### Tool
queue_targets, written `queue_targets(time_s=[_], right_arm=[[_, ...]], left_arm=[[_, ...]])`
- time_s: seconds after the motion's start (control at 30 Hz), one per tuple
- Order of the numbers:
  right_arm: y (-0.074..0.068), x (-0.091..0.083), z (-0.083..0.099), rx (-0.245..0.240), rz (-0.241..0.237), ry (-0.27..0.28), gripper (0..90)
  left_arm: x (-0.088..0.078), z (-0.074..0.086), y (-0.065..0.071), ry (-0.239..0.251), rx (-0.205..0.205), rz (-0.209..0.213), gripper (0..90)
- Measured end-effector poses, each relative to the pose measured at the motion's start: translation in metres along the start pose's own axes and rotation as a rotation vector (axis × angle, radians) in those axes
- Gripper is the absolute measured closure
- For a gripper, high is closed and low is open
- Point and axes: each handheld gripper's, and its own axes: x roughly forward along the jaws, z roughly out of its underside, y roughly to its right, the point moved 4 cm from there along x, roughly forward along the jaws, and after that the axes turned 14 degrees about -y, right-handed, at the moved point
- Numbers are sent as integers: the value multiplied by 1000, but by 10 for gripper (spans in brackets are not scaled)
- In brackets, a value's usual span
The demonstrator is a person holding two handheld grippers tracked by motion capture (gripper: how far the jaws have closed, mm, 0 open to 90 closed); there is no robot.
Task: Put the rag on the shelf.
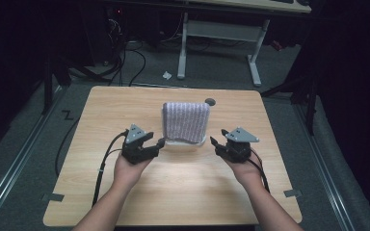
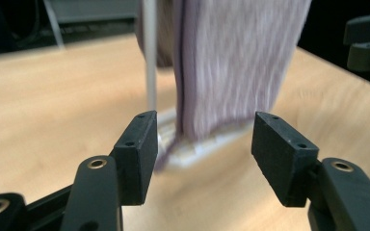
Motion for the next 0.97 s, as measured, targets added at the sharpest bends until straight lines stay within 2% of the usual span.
queue_targets(time_s=[0.1, 0.13, 0.2, 0.23, 0.3, 0.33, 0.37, 0.4, 0.43, 0.47, 0.53, 0.6, 0.63, 0.7, 0.73, 0.77, 0.97], right_arm=[[-4, 1, 19, 1, -11, -35, 470], [-7, 0, 32, 8, -24, -49, 465], [-10, -1, 45, 20, -37, -66, 450], [-10, -1, 45, 20, -37, -66, 450], [-14, -4, 57, 39, -58, -79, 430], [-16, -6, 65, 38, -65, -87, 428], [-21, -15, 87, 51, -57, -87, 427], [-21, -15, 87, 51, -57, -87, 427], [-23, -17, 96, 65, -58, -81, 435], [-24, -24, 120, 110, -60, -98, 478], [-24, -25, 120, 108, -68, -111, 449], [-21, -27, 116, 75, -37, -80, 452], [-20, -25, 115, 82, -30, -82, 450], [-18, -19, 114, 103, -46, -92, 450], [-18, -17, 113, 97, -51, -96, 449], [-21, -15, 114, 69, -49, -104, 450], [-18, -16, 117, 78, -64, -104, 441]], left_arm=[[6, 28, 11, -56, 13, 26, 422], [7, 41, 17, -78, 19, 34, 417], [4, 57, 24, -98, 3, 78, 408], [4, 57, 24, -98, 3, 78, 404], [-4, 77, 34, -89, -26, 128, 397], [-8, 87, 40, -99, -42, 138, 407], [-11, 95, 48, -147, -35, 149, 400], [-14, 98, 52, -157, -14, 150, 400], [-18, 103, 57, -148, 22, 124, 389], [-20, 105, 61, -148, 54, 77, 393], [-19, 104, 60, -146, 59, 84, 385], [-15, 101, 57, -146, 54, 86, 381], [-13, 100, 55, -150, 50, 80, 380], [-10, 99, 53, -157, 40, 83, 379], [-10, 99, 52, -157, 38, 83, 379], [-10, 100, 51, -162, 49, 72, 378], [-13, 98, 48, -154, 31, 71, 355]])
